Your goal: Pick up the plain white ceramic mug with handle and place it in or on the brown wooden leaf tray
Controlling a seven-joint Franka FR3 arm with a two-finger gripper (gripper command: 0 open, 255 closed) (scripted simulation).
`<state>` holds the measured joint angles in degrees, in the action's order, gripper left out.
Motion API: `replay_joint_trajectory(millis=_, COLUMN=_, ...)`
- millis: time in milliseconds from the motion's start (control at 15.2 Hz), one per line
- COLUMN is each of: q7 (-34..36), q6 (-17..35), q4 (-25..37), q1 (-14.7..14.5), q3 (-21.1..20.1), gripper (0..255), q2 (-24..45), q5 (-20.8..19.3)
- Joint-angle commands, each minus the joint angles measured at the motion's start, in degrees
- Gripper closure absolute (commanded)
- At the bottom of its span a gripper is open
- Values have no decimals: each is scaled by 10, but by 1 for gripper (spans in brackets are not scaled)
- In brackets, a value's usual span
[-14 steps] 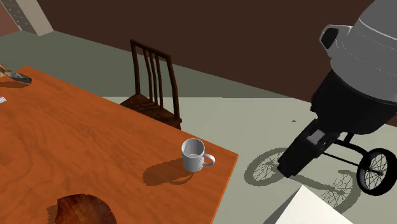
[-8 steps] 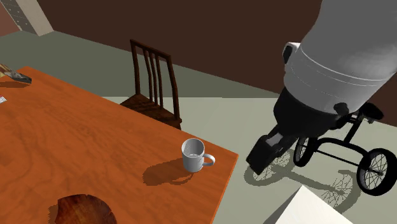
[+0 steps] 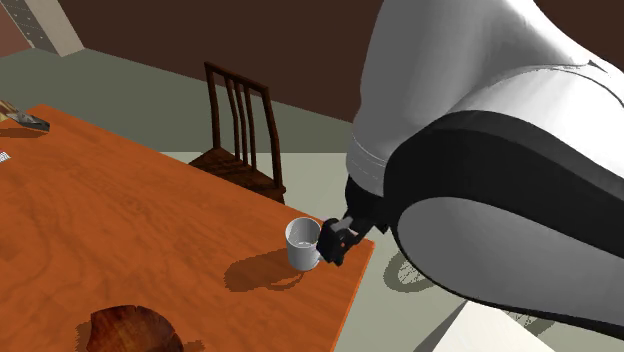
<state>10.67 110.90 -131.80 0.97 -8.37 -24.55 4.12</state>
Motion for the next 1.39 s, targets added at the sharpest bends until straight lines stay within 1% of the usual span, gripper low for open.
replay_joint_trajectory(millis=0, q7=10, q6=28, q4=17, q1=2, q3=-8, gripper=0, q2=44, q5=-6)
replay_joint_trajectory(millis=396, q7=45, q6=101, q4=70, q1=6, q3=-27, gripper=0, q2=170, q5=-35)
replay_joint_trajectory(millis=792, q7=85, q6=149, q4=151, q1=2, q3=-36, gripper=0, q2=303, q5=-79)
replay_joint_trajectory(millis=858, q7=86, q6=150, q4=152, q1=2, q3=-35, gripper=0, q2=305, q5=-79)
replay_joint_trajectory(millis=1320, q7=93, q6=202, q4=131, q1=1, q3=-33, gripper=0, q2=337, q5=-90)
